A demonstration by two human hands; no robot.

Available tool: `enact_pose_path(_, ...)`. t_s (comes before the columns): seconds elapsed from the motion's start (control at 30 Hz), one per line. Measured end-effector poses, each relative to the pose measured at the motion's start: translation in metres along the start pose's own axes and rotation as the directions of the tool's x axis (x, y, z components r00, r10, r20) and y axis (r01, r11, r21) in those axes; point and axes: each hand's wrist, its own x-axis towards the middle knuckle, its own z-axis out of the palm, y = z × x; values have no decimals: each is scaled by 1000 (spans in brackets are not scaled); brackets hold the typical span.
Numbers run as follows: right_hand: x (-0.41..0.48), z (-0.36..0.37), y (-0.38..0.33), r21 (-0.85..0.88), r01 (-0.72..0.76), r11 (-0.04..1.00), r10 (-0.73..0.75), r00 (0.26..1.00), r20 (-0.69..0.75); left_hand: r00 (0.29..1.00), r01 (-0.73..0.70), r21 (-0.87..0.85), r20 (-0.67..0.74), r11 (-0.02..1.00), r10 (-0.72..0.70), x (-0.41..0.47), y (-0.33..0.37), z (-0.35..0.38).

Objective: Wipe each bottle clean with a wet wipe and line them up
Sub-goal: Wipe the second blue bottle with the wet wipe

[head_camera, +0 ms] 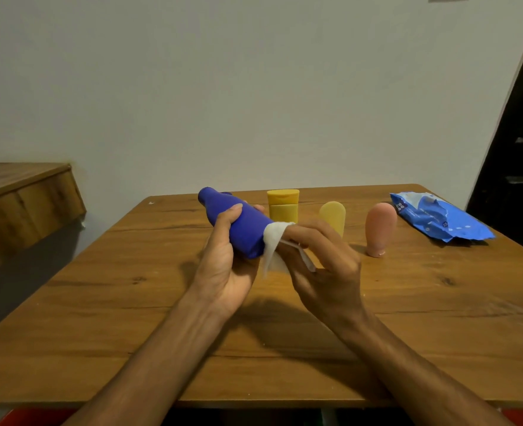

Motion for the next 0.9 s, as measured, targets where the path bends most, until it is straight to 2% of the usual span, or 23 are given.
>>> enact_pose_path(0.07,0,0,-1,1,-1,1000,1,1000,-1,1000,1,3,-3,1000,-1,-1,0,1)
enact_pose_path(0.2,-2,1,-5,23,60,998,-62,994,93,1000,27,36,-5,999,-27,-3,-1,1)
enact_pose_path(0.37,1,-2,-6,21,-40,999,39,998,40,1000,17,1,-20,1000,-17,-2,0,0)
enact_pose_path(0.5,-5,0,-9,26,52,998,-55,989,139,999,51,32,6,998,-51,-4,-2,-1)
enact_pose_path(0.67,-3,-5,-2,38,-134,990,132,990,42,1000,23,-32,1,999,-23,-1,-2,-3)
enact_pose_path(0.8,-6,-2,-9,66,-34,997,27,995,100,999,39,42,7,998,-39,-4,-4,-3)
enact_pose_path(0.9,-5,-2,-8,88,-132,987,127,990,60,999,32,13,-1,999,-32,-3,-3,-2)
